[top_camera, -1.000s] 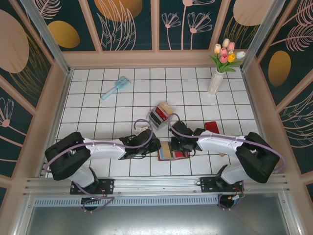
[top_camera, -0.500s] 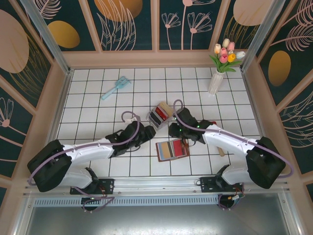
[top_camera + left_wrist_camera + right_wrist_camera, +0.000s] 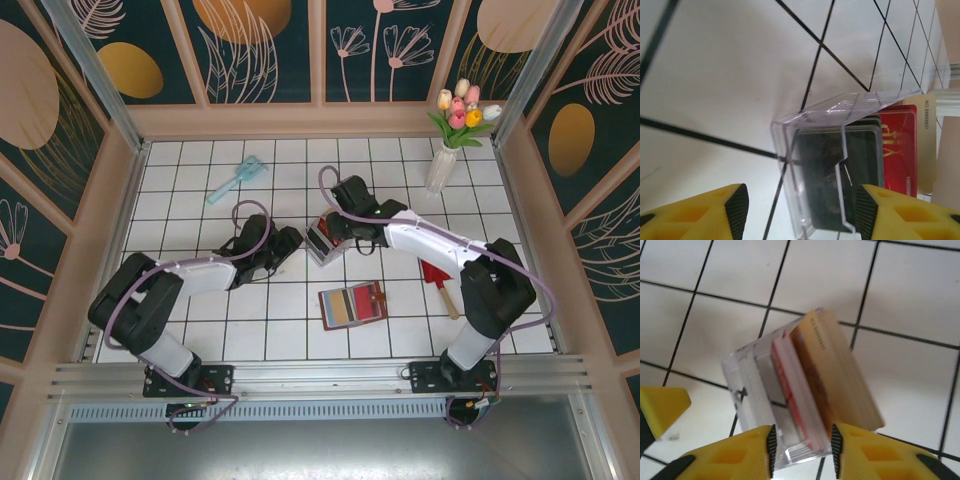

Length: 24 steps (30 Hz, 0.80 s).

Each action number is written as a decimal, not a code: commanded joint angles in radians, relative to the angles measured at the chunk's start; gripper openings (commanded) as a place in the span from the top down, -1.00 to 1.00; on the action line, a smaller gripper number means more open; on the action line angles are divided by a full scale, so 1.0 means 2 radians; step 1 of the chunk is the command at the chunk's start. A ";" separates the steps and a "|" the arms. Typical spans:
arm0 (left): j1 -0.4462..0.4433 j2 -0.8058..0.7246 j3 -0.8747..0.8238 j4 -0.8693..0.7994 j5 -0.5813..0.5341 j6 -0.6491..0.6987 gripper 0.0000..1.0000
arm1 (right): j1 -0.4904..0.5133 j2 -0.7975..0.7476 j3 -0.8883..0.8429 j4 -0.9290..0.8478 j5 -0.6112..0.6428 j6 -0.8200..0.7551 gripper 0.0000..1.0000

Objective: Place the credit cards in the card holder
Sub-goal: Pick up the credit card from the storage box.

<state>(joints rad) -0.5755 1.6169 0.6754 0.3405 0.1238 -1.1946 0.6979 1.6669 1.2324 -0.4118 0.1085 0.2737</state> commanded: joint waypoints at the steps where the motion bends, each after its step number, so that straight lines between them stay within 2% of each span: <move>1: 0.002 0.024 0.028 0.037 0.038 0.011 -0.24 | -0.030 0.011 0.041 -0.032 0.020 -0.037 0.12; 5: 0.002 0.045 0.035 0.048 0.047 0.009 -0.26 | -0.055 0.046 0.069 -0.046 -0.025 -0.045 0.02; 10: 0.002 0.079 0.048 0.052 0.065 0.012 -0.22 | -0.088 0.076 0.075 -0.024 -0.151 -0.035 -0.12; 13: 0.002 0.088 0.049 0.058 0.071 0.011 -0.17 | -0.095 0.093 0.085 -0.029 -0.170 -0.033 -0.17; 19: 0.002 0.096 0.055 0.048 0.069 0.019 -0.12 | -0.099 0.106 0.086 -0.030 -0.211 -0.034 -0.12; 24: 0.003 0.104 0.056 0.046 0.072 0.019 -0.09 | -0.098 0.095 0.078 -0.018 -0.246 -0.032 0.06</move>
<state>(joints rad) -0.5739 1.8023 0.7689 0.4198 0.2550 -1.1786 0.5030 1.8771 1.3739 -0.4599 -0.3004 0.2184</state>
